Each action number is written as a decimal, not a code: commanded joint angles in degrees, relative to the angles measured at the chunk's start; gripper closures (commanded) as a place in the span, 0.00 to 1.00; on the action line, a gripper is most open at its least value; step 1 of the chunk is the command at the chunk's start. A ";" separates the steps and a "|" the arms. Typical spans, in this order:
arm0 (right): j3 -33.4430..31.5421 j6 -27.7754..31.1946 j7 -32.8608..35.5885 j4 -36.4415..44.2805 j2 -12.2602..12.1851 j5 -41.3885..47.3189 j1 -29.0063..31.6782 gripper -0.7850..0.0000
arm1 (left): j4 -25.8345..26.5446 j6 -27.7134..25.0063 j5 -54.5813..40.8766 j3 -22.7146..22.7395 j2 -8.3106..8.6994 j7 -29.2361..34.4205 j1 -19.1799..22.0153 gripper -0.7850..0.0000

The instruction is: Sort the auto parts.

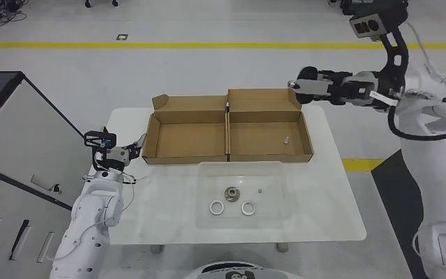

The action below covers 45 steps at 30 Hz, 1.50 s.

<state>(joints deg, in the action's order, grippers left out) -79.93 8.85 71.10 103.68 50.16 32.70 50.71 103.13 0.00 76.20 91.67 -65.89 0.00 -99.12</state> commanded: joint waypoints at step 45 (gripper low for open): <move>41.36 8.59 4.59 -36.24 7.51 -60.75 -21.49 1.00 | 0.00 0.00 0.00 0.00 0.00 0.00 0.00 0.00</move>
<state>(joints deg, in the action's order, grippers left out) -39.74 17.48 76.18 68.54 57.13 -27.27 29.61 103.13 0.00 76.20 91.67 -65.89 0.00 -99.12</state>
